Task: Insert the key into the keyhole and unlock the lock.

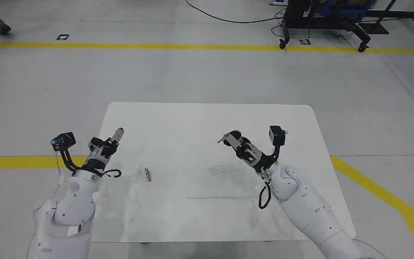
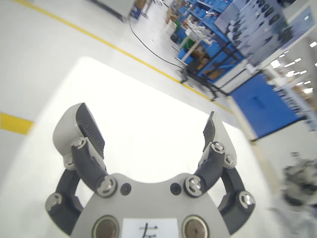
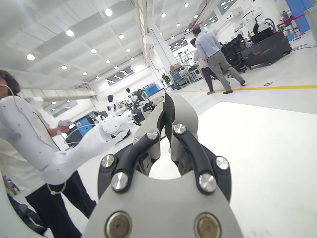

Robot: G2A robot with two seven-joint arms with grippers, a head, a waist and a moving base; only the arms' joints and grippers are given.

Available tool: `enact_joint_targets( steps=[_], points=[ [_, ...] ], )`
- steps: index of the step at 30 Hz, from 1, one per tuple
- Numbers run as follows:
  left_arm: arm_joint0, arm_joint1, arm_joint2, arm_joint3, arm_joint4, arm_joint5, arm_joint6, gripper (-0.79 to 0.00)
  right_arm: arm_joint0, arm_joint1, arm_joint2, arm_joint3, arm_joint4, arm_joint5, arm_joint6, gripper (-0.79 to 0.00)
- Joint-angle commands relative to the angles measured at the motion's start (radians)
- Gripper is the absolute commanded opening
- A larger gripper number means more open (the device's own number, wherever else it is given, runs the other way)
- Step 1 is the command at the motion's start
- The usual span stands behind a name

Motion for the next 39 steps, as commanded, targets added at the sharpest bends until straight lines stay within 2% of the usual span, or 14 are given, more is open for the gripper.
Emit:
enact_joint_targets(
  steps=[1,7,9,12,16,17,20,22,24,25,28,31,34,39],
  points=[
    [-0.014,-0.005,-0.002,-0.01,-0.304,0.059,-0.101,0.0,0.022,-0.008,-0.025,0.011,0.082,0.001,0.024,-0.785],
    [-0.063,-0.01,0.044,0.001,-0.625,0.185,-0.287,0.0,0.043,-0.02,-0.064,0.004,0.231,0.014,0.105,-0.785],
    [-0.086,-0.012,0.069,0.018,-0.692,0.192,-0.322,0.0,0.047,-0.021,-0.078,-0.003,0.281,0.023,0.154,-0.785],
    [-0.113,-0.016,0.12,0.032,-0.743,0.141,-0.358,0.0,0.053,-0.022,-0.099,-0.015,0.361,0.04,0.23,-0.785],
    [-0.137,-0.019,0.187,0.05,-0.705,0.031,-0.383,-0.031,0.058,-0.021,-0.107,-0.031,0.44,0.05,0.313,-0.785],
    [-0.144,-0.02,0.203,0.055,-0.705,0.008,-0.395,0.0,0.058,-0.021,-0.11,-0.034,0.452,0.055,0.333,-0.785],
    [-0.172,-0.02,0.247,0.065,-0.679,-0.032,-0.421,-0.009,0.059,-0.022,-0.121,-0.039,0.494,0.066,0.383,-0.785],
    [-0.188,-0.021,0.274,0.072,-0.655,-0.064,-0.426,-0.132,0.061,-0.023,-0.129,-0.04,0.518,0.072,0.41,-0.785],
    [-0.206,-0.021,0.29,0.08,-0.63,-0.107,-0.431,-0.135,0.062,-0.025,-0.134,-0.037,0.541,0.077,0.43,-0.785],
    [-0.212,-0.021,0.297,0.082,-0.607,-0.141,-0.432,-0.212,0.063,-0.026,-0.137,-0.034,0.55,0.08,0.439,-0.785],
    [-0.219,-0.02,0.315,0.094,-0.559,-0.203,-0.426,-0.289,0.064,-0.03,-0.145,-0.026,0.57,0.093,0.465,-0.785],
    [-0.223,-0.019,0.326,0.097,-0.545,-0.222,-0.423,-0.449,0.063,-0.032,-0.147,-0.022,0.587,0.098,0.482,-0.785],
    [-0.227,-0.017,0.335,0.096,-0.517,-0.235,-0.435,-0.474,0.061,-0.034,-0.143,-0.018,0.596,0.098,0.488,-0.785],
    [-0.231,-0.015,0.355,0.095,-0.503,-0.224,-0.436,-0.582,0.058,-0.038,-0.136,-0.017,0.597,0.1,0.494,-0.785]
  ],
)
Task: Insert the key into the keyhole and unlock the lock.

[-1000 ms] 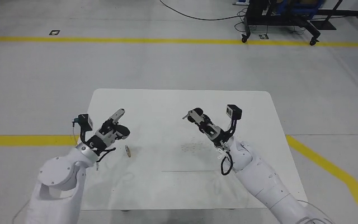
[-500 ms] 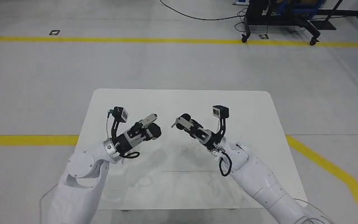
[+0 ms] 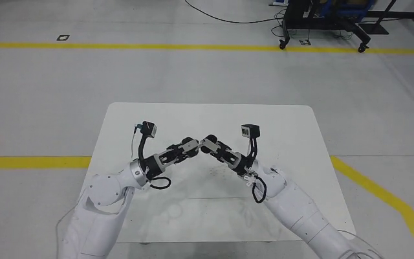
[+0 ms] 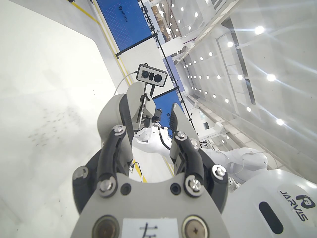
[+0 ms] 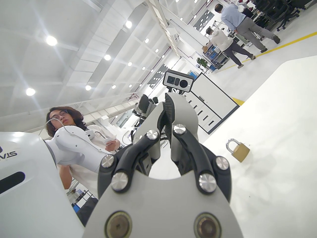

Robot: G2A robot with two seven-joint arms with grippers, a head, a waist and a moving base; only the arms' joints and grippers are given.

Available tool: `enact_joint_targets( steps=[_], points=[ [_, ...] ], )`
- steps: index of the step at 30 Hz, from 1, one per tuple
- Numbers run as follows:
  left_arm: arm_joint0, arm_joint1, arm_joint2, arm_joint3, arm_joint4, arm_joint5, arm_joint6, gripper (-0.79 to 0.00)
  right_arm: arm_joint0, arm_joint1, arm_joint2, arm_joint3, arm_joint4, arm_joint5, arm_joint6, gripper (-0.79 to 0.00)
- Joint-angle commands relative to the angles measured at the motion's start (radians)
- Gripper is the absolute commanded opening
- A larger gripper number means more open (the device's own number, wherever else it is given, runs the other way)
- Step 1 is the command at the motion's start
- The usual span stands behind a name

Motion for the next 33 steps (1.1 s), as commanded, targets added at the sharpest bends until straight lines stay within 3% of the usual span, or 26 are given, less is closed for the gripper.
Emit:
enact_joint_targets(
  steps=[1,3,5,19,20,21,27,30,33],
  points=[
    [-0.002,0.001,0.008,-0.002,0.006,0.005,-0.005,-0.61,-0.001,-0.001,0.002,0.0,0.001,0.002,0.003,-0.785],
    [-0.002,0.002,0.014,-0.004,0.013,0.005,-0.006,-0.662,-0.001,-0.003,0.006,0.002,0.0,0.006,0.004,-0.785],
    [-0.001,0.004,0.016,-0.005,0.022,0.006,-0.004,-0.785,-0.002,-0.004,0.008,0.001,-0.002,0.007,0.005,-0.785],
    [0.009,0.012,0.028,-0.031,0.112,0.025,0.065,-0.785,-0.02,-0.009,0.032,0.003,0.0,-0.002,0.027,-0.785],
    [0.009,0.012,0.027,-0.031,0.112,0.025,0.069,-0.785,-0.021,-0.009,0.033,0.002,0.001,-0.001,0.033,-0.557],
    [0.009,0.012,0.026,-0.031,0.109,0.024,0.072,-0.785,-0.022,-0.009,0.034,0.001,0.004,0.0,0.038,0.0],
    [0.01,0.012,-0.009,-0.029,0.061,0.076,0.163,-0.785,-0.021,-0.008,0.035,0.002,0.0,0.003,0.05,0.0],
    [0.017,0.014,-0.087,-0.036,-0.073,0.142,0.207,-0.785,-0.021,-0.008,0.035,0.002,0.0,0.003,0.05,0.0],
    [0.017,0.014,-0.087,-0.036,-0.073,0.142,0.207,-0.785,-0.021,-0.008,0.035,0.002,0.0,0.003,0.05,0.0]
  ],
)
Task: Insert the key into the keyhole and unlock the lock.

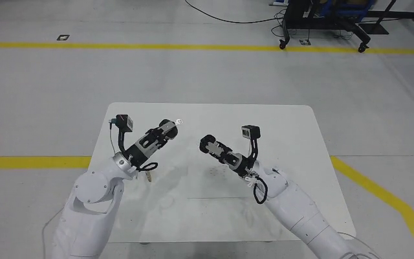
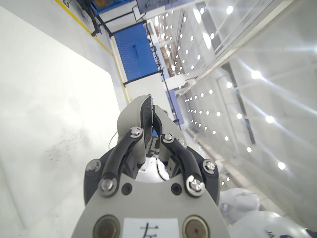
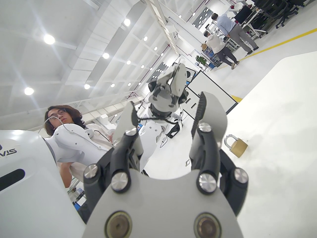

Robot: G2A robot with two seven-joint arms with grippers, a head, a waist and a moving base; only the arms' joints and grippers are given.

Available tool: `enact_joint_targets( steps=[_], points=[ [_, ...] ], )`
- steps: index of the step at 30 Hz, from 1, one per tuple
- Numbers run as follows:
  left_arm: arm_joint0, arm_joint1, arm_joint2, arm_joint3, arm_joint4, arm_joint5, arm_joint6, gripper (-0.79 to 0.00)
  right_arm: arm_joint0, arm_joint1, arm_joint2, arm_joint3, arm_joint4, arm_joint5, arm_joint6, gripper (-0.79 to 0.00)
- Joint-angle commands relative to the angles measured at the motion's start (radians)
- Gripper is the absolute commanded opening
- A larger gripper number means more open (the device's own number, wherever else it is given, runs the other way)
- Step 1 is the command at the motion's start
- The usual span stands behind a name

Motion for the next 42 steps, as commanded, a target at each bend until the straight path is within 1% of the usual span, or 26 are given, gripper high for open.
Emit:
enact_joint_targets(
  steps=[1,7,9,11,12,14,15,16,20,22,23,25,27,28,29,31,33,34,39,40,42],
  points=[
    [0.0,0.0,0.005,0.0,0.012,-0.002,-0.002,-0.785,0.0,0.0,0.0,0.0,0.0,0.0,0.0,0.0],
    [0.0,0.0,0.005,0.0,0.012,-0.002,-0.002,-0.785,0.0,0.0,0.0,0.0,0.0,0.0,0.0,0.0],
    [0.004,0.003,0.017,-0.011,0.109,0.008,0.023,-0.785,0.0,0.0,0.0,0.0,0.0,0.0,0.0,0.0],
    [0.016,0.001,0.033,-0.029,0.118,0.018,0.04,-0.785,0.0,0.0,0.0,-0.002,-0.005,0.004,0.002,0.0],
    [0.026,0.003,0.033,-0.035,0.123,0.013,0.029,-0.785,0.003,0.003,0.003,-0.008,-0.028,0.02,0.021,0.0],
    [0.05,0.009,0.022,-0.051,0.146,-0.011,-0.035,-0.785,0.021,0.016,0.03,-0.009,-0.115,0.063,0.093,0.0],
    [0.065,0.014,0.01,-0.058,0.144,-0.029,-0.085,-0.785,0.028,0.026,0.042,-0.017,-0.159,0.09,0.155,0.0],
    [0.081,0.018,-0.007,-0.061,0.136,-0.045,-0.128,-0.785,0.028,0.034,0.052,-0.032,-0.158,0.109,0.216,0.0],
    [0.136,0.039,-0.086,-0.074,0.11,-0.131,-0.332,-0.785,0.044,0.075,0.103,-0.083,-0.083,0.227,0.536,0.0],
    [0.152,0.047,-0.111,-0.081,0.131,-0.164,-0.388,-0.785,0.041,0.088,0.126,-0.113,-0.024,0.268,0.641,0.0],
    [0.157,0.049,-0.118,-0.087,0.152,-0.18,-0.397,-0.785,0.039,0.094,0.137,-0.124,-0.007,0.281,0.672,0.0],
    [0.167,0.052,-0.115,-0.106,0.199,-0.226,-0.39,-0.785,0.031,0.1,0.148,-0.146,0.025,0.301,0.706,-0.142],
    [0.18,0.053,-0.096,-0.122,0.231,-0.26,-0.39,-0.785,0.026,0.103,0.151,-0.159,0.052,0.309,0.722,-0.123],
    [0.185,0.054,-0.089,-0.128,0.236,-0.272,-0.384,-0.785,0.025,0.104,0.15,-0.162,0.049,0.315,0.728,-0.074],
    [0.189,0.054,-0.083,-0.13,0.24,-0.284,-0.383,-0.785,0.026,0.104,0.146,-0.164,0.043,0.321,0.729,-0.077],
    [0.195,0.056,-0.07,-0.132,0.243,-0.299,-0.391,-0.785,0.028,0.103,0.135,-0.164,0.033,0.332,0.723,-0.132],
    [0.196,0.059,-0.064,-0.134,0.26,-0.307,-0.399,-0.785,0.032,0.101,0.121,-0.158,0.031,0.342,0.718,-0.296],
    [0.198,0.059,-0.062,-0.134,0.268,-0.307,-0.392,-0.785,0.036,0.1,0.114,-0.157,0.029,0.346,0.719,-0.36],
    [0.2,0.062,-0.043,-0.128,0.306,-0.31,-0.352,-0.785,0.05,0.096,0.092,-0.149,0.041,0.351,0.717,-0.379],
    [0.201,0.062,-0.038,-0.125,0.306,-0.309,-0.34,-0.785,0.052,0.095,0.089,-0.148,0.046,0.353,0.717,-0.397],
    [0.197,0.063,-0.03,-0.121,0.314,-0.309,-0.33,-0.785,0.056,0.094,0.082,-0.146,0.052,0.356,0.719,-0.409]
  ],
)
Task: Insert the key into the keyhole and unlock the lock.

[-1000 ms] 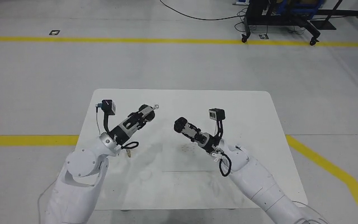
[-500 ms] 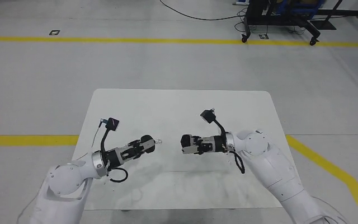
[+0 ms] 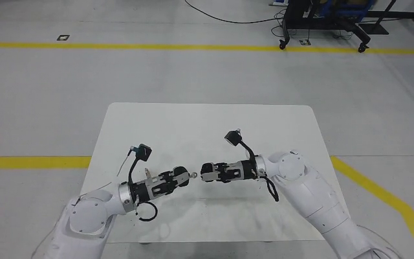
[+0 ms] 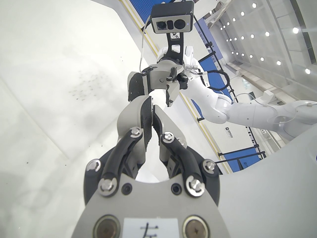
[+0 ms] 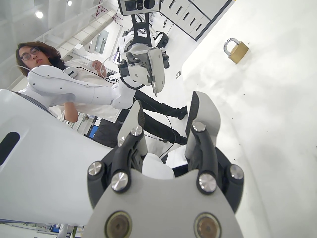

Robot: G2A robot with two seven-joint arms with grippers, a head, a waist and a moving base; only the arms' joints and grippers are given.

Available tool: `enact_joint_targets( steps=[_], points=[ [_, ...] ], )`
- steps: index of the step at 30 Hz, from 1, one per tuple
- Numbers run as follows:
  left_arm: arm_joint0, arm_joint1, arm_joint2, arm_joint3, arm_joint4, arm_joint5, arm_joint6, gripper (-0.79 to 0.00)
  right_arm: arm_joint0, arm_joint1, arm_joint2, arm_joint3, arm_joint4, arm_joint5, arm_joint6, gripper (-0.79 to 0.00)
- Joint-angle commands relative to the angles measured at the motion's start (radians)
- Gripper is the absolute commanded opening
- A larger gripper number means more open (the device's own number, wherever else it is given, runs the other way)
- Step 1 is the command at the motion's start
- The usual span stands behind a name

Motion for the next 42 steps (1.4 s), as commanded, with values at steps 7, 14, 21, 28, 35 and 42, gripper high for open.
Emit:
enact_joint_targets(
  steps=[7,14,21,28,35,42],
  points=[
    [-0.033,0.005,0.04,0.027,0.014,0.005,-0.011,-0.785,0.02,-0.006,-0.028,0.013,0.026,0.004,-0.003,-0.456],
    [-0.069,0.009,0.061,0.056,-0.003,0.01,0.001,-0.785,0.036,-0.01,-0.044,0.034,0.038,0.013,-0.008,-0.563],
    [-0.102,0.012,0.093,0.081,0.008,0.018,-0.003,-0.785,0.051,-0.013,-0.05,0.058,0.057,0.007,-0.005,-0.662],
    [-0.122,0.015,0.105,0.101,0.008,0.026,0.026,-0.785,0.06,-0.013,-0.053,0.07,0.068,0.004,0.006,-0.785],
    [-0.123,0.022,0.097,0.111,0.016,0.025,0.022,0.0,0.058,-0.01,-0.037,0.08,0.071,-0.018,-0.01,-0.785],
    [-0.064,0.036,-0.055,0.09,-0.021,0.019,0.127,0.0,0.01,0.018,0.067,0.081,0.049,-0.062,-0.05,-0.785]
  ],
)
